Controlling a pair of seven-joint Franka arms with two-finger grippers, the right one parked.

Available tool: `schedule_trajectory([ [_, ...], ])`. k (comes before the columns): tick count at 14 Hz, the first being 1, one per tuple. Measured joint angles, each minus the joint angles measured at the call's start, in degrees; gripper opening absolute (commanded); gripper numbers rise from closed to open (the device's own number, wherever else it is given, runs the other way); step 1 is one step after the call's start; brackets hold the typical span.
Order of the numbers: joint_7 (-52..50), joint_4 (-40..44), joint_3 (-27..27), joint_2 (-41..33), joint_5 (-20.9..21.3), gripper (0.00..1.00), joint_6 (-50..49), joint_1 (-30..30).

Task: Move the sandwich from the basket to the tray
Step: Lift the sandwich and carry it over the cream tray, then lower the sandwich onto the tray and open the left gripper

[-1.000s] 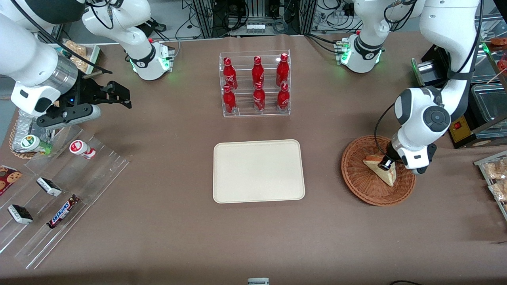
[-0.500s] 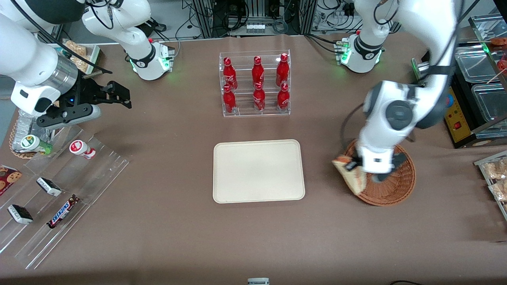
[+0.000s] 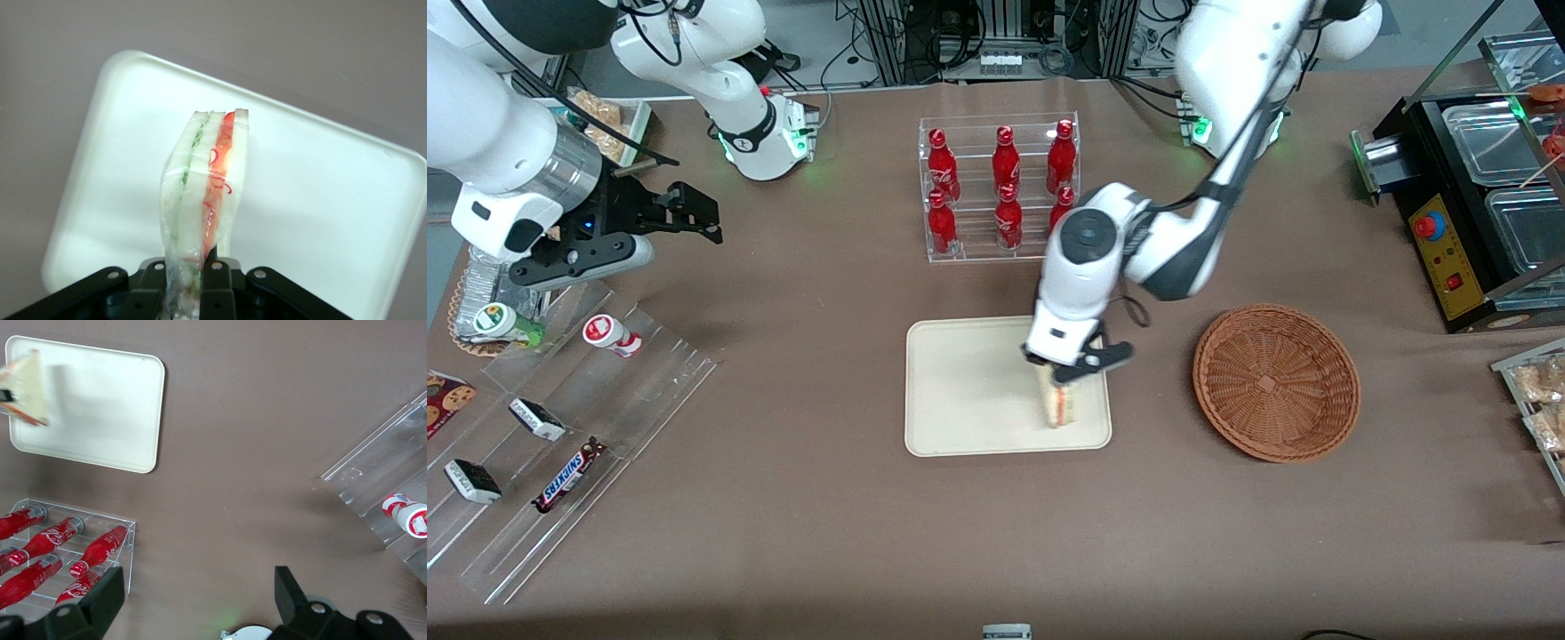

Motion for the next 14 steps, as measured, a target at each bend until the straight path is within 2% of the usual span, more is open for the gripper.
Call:
schedule_trajectory([
  [4,-0.2,1.7,0.2,4.8,1.4,0.05,5.4,-4.8],
  [6,-1.3,2.0,0.3,5.7,3.2,0.12,5.4,-5.2],
  [7,-1.6,2.1,0.3,5.9,3.4,0.38,5.4,-5.2],
  [8,-1.8,2.1,0.5,5.9,3.4,0.98,5.4,-5.2],
  [14,-3.6,4.1,1.0,4.3,6.2,1.00,4.0,-5.1],
])
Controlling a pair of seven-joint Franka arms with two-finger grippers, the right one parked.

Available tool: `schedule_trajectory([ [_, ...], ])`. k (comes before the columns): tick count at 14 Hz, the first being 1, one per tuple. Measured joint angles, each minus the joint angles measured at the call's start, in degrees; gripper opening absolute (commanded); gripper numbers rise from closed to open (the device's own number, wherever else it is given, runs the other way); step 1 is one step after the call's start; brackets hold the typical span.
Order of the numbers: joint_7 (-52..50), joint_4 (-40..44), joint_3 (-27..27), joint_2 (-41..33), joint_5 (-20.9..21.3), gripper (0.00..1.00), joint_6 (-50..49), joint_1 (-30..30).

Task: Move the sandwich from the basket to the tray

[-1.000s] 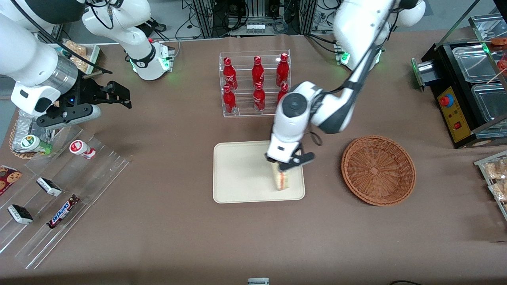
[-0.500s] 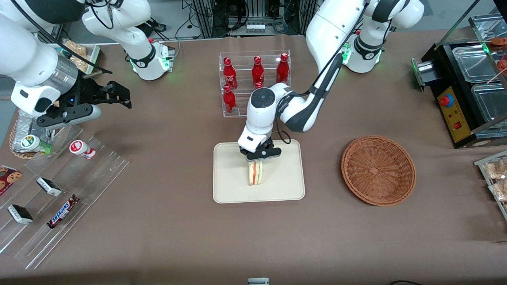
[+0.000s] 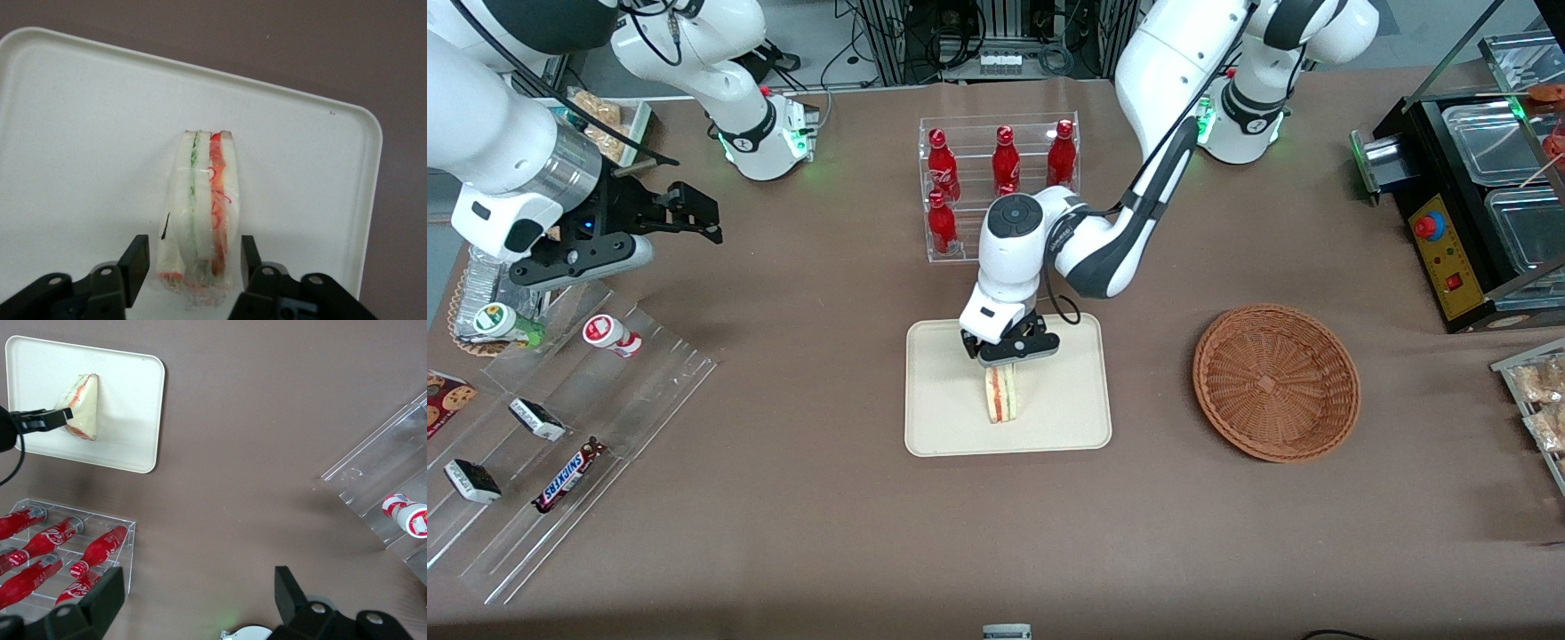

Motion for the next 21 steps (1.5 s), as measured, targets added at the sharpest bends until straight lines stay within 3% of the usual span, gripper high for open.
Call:
schedule_trajectory([
  [5,0.5,3.2,0.6,-12.3,-0.8,1.00,-14.8,3.5],
  [7,4.9,4.0,0.7,-16.6,-5.6,1.00,-21.5,6.1],
  [9,9.7,3.9,0.9,-20.1,-7.2,1.00,-28.5,9.5],
  [21,55.2,-2.6,1.4,-32.6,-8.2,1.00,-47.1,40.4],
])
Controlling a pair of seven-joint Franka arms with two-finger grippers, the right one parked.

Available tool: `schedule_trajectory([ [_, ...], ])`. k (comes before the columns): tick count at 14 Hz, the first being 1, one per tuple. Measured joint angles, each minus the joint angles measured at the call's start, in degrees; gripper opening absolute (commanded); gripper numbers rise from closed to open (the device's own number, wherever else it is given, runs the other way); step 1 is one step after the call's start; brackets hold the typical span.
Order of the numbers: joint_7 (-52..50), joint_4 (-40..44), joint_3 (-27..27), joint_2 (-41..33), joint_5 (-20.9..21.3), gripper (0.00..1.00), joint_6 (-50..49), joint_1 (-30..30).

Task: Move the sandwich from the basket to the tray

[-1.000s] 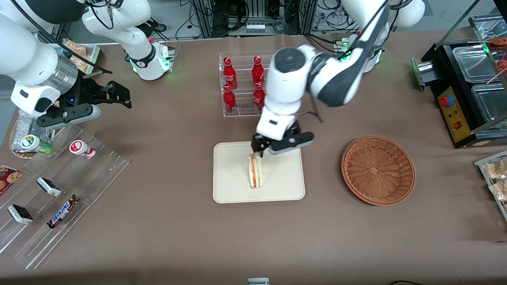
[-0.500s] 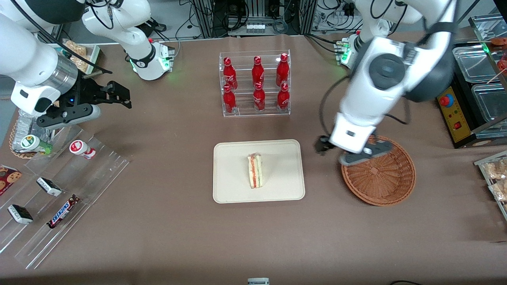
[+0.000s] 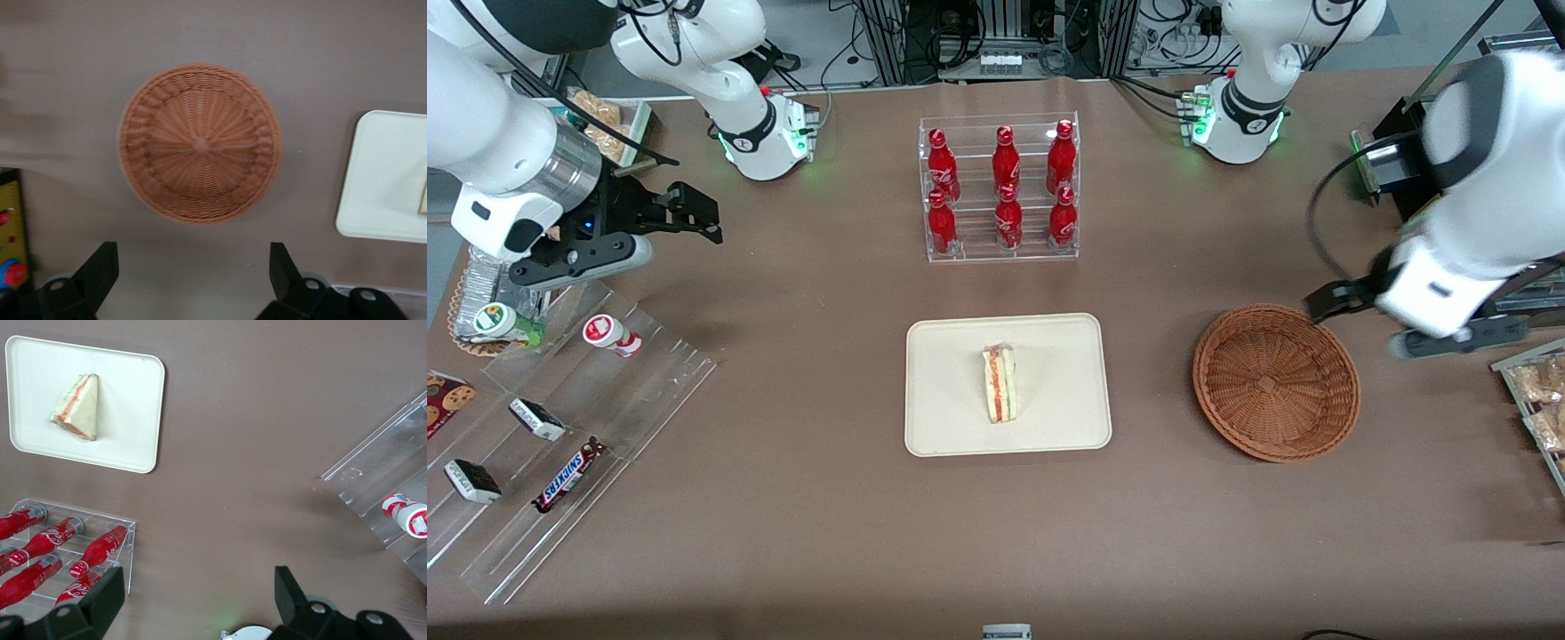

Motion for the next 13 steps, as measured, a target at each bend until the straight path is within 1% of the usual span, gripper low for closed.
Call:
schedule_trajectory([
  [2,3.7,0.0,0.0,-2.5,0.0,1.00,-0.8,3.6],
  [3,4.1,0.2,0.0,-3.4,0.0,1.00,-0.8,4.4],
  [6,4.2,2.6,-0.3,-3.7,2.5,1.00,-0.6,4.6],
  [9,4.2,6.1,-0.7,-1.3,2.7,1.00,-0.3,4.6],
  [13,4.2,6.8,-0.8,-0.5,2.7,1.00,-0.5,4.6],
])
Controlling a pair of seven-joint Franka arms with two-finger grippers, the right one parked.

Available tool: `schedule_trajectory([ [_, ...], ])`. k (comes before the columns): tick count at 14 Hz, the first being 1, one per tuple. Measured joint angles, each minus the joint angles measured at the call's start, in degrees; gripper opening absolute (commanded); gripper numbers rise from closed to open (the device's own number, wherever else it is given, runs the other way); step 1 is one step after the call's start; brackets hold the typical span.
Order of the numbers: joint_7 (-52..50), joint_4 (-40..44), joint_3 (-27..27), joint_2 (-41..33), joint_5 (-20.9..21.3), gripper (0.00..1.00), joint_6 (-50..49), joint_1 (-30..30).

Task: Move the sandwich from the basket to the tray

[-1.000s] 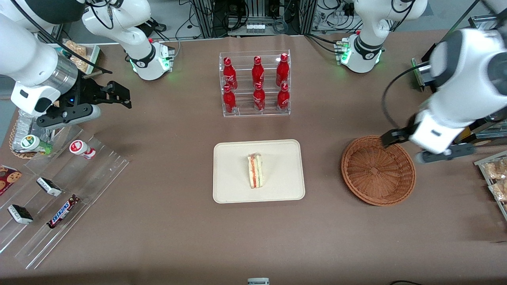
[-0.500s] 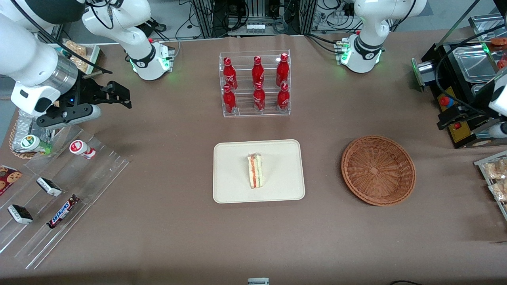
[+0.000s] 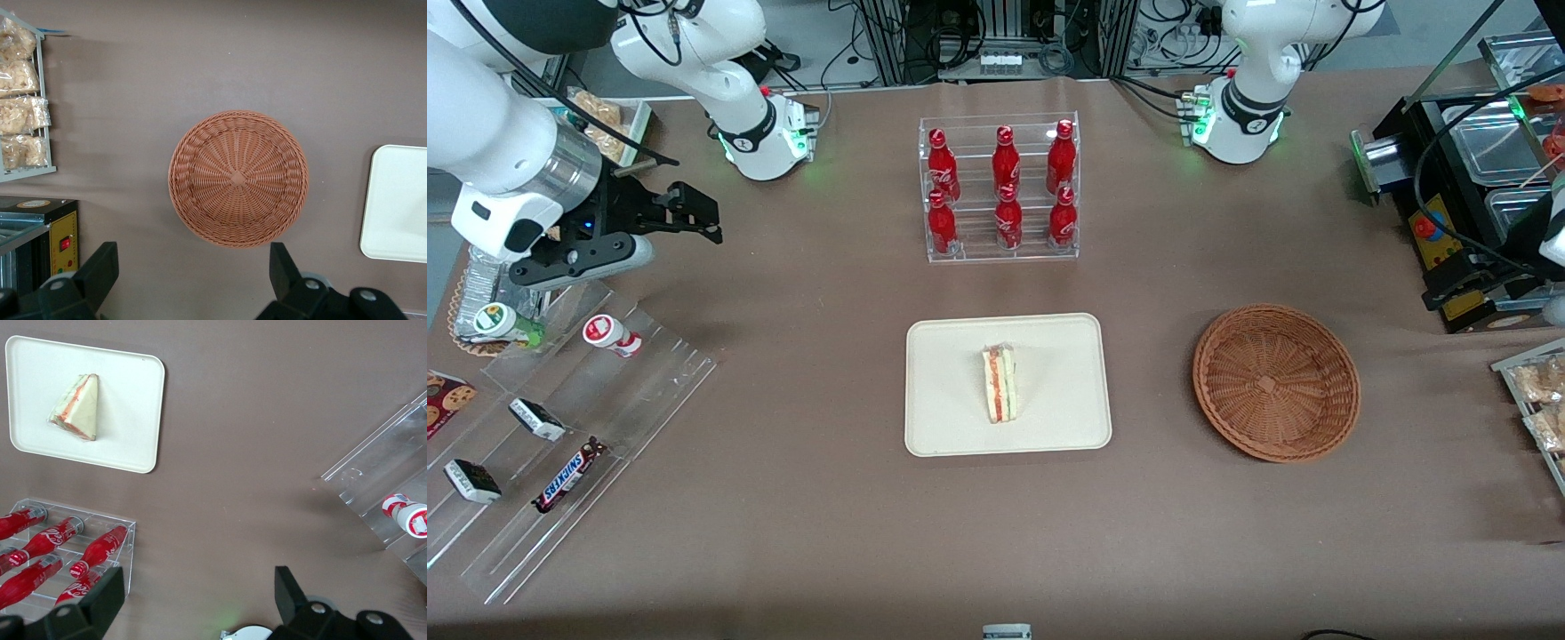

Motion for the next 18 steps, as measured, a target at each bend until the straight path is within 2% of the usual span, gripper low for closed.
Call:
schedule_trajectory([
  [5,0.0,0.0,0.1,-0.6,-0.4,1.00,-3.1,-0.3],
  [9,0.0,0.1,0.2,-3.5,-5.4,1.00,-6.5,-0.3],
  [13,0.3,0.2,0.0,-5.0,-5.6,1.00,-6.2,-0.8],
  [18,6.6,0.0,0.0,-5.6,-5.6,1.00,-6.4,-1.3],
])
